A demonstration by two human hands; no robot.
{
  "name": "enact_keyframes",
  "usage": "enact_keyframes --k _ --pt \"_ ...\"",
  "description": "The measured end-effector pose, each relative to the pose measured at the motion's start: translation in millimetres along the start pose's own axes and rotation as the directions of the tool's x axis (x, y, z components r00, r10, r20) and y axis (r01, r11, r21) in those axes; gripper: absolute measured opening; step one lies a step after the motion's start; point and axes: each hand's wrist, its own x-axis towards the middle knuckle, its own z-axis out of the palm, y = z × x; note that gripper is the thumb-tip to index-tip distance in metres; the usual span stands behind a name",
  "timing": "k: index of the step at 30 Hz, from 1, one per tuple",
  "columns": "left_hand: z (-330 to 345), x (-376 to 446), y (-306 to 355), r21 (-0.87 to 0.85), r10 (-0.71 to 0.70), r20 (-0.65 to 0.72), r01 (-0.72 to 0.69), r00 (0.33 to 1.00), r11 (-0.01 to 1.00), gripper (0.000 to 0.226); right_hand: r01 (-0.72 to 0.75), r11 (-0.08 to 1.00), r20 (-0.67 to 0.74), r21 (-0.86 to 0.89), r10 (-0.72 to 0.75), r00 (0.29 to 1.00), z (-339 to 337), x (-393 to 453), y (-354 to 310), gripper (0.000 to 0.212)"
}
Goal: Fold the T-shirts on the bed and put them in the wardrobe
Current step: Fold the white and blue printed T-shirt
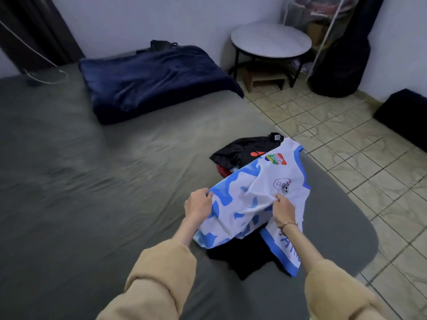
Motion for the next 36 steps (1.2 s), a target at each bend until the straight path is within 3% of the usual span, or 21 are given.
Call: enact_keyframes --k 5,9,16,18,22,24,27,28,31,36 --pt "-60 -31 -45 -0.01 -0.079 -0.044 0.079 0.996 0.997 0.036 0.196 0.972 -0.066 0.129 -0.188 0.98 21 -58 -54 0.019" --pt "-104 -55 -95 0.009 -0.17 -0.1 0.172 0.98 0.985 0.032 0.348 0.919 0.03 0.186 -0.359 0.933 54 -111 -102 0.015" --pt "-187 -94 -192 0.101 -0.312 -0.065 0.317 0.948 0.943 0.031 0.582 0.782 0.25 0.222 -0.622 0.742 123 -205 -176 0.011" --pt "-205 -103 -213 0.072 -0.268 -0.002 0.267 0.963 0.961 0.038 0.586 0.777 0.289 0.229 -0.629 0.721 143 -228 -192 0.009" --pt "-233 -124 -243 -0.223 0.032 0.114 -0.006 0.993 0.975 0.084 0.583 0.79 0.414 0.19 -0.603 0.682 183 -268 -217 0.015" --pt "-241 -134 -250 -0.293 0.138 0.121 -0.097 0.983 0.951 0.071 0.585 0.794 0.462 0.166 -0.587 0.665 199 -284 -222 0.021" --pt "-248 -143 -249 -0.251 0.184 0.003 -0.177 0.983 0.952 0.021 0.591 0.79 0.528 0.166 -0.577 0.623 207 -297 -222 0.034" --pt "-251 -144 -248 -0.23 0.186 -0.032 -0.189 0.982 0.955 0.005 0.604 0.784 0.568 0.141 -0.564 0.6 207 -299 -223 0.042" --pt "-257 -147 -244 -0.247 0.156 -0.05 -0.164 0.986 0.955 0.016 0.696 0.716 0.609 -0.057 -0.527 0.593 202 -289 -221 0.055" --pt "-276 -144 -221 -0.369 0.077 -0.142 -0.125 0.987 0.921 0.029 0.693 0.583 0.285 -0.425 -0.64 0.714 184 -273 -222 0.028"
